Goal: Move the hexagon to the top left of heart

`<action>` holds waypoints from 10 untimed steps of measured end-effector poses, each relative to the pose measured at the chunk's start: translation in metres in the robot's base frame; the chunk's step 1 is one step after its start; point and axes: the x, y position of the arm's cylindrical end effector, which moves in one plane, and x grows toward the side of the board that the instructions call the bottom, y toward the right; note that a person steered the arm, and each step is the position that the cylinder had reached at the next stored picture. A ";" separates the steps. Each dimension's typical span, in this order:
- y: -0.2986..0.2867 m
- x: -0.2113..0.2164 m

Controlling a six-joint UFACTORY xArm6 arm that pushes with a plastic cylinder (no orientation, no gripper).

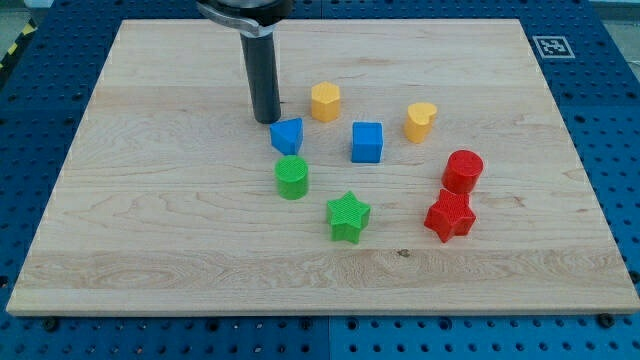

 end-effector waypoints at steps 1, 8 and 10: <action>-0.004 -0.019; 0.151 -0.010; 0.163 -0.010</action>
